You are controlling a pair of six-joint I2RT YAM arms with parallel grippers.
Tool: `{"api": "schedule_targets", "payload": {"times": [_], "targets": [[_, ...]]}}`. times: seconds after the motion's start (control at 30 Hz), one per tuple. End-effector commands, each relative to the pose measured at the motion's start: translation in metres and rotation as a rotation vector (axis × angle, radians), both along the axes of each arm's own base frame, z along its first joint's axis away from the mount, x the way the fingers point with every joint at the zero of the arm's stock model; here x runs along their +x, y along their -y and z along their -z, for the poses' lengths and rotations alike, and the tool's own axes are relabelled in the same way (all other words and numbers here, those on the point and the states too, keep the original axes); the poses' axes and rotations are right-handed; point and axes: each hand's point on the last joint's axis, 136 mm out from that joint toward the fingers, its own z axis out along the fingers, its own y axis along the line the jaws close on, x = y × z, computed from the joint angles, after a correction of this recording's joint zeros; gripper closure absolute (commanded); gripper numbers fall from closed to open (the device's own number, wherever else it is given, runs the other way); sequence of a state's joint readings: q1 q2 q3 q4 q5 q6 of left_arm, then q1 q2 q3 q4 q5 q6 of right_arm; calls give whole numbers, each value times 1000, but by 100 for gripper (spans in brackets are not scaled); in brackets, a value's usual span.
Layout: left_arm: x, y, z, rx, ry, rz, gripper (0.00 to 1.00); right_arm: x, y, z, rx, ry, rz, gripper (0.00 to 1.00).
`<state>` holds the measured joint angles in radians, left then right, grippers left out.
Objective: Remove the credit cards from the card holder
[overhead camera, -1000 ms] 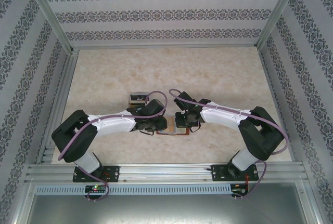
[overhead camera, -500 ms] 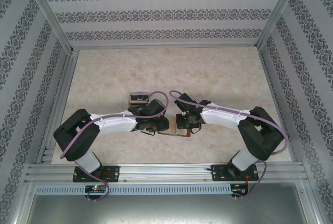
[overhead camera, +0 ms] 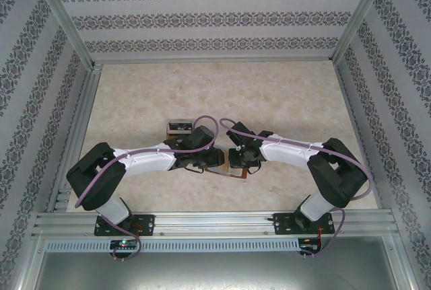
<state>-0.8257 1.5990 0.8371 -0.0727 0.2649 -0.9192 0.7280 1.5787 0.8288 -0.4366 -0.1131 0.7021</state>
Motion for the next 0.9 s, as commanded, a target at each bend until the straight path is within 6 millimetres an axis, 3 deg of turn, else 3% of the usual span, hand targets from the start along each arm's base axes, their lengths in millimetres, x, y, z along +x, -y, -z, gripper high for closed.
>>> {"api": "schedule_targets", "payload": {"times": [0.0, 0.1, 0.3, 0.5, 0.7, 0.87], "targets": [[0, 14, -14, -42, 38, 50, 64, 1, 5, 1, -6, 4, 20, 82], [0, 8, -7, -3, 26, 34, 68, 3, 6, -8, -7, 25, 21, 79], [1, -3, 3, 48, 21, 3, 71, 7, 18, -36, -34, 89, 36, 62], [0, -3, 7, 61, 16, 7, 71, 2, 35, -35, -99, 85, 58, 51], [1, 0, 9, 61, 13, 20, 71, -2, 47, -33, -136, 91, 86, 50], [2, 2, 3, 53, 22, 29, 71, -5, 48, -18, -122, 68, 97, 61]]}}
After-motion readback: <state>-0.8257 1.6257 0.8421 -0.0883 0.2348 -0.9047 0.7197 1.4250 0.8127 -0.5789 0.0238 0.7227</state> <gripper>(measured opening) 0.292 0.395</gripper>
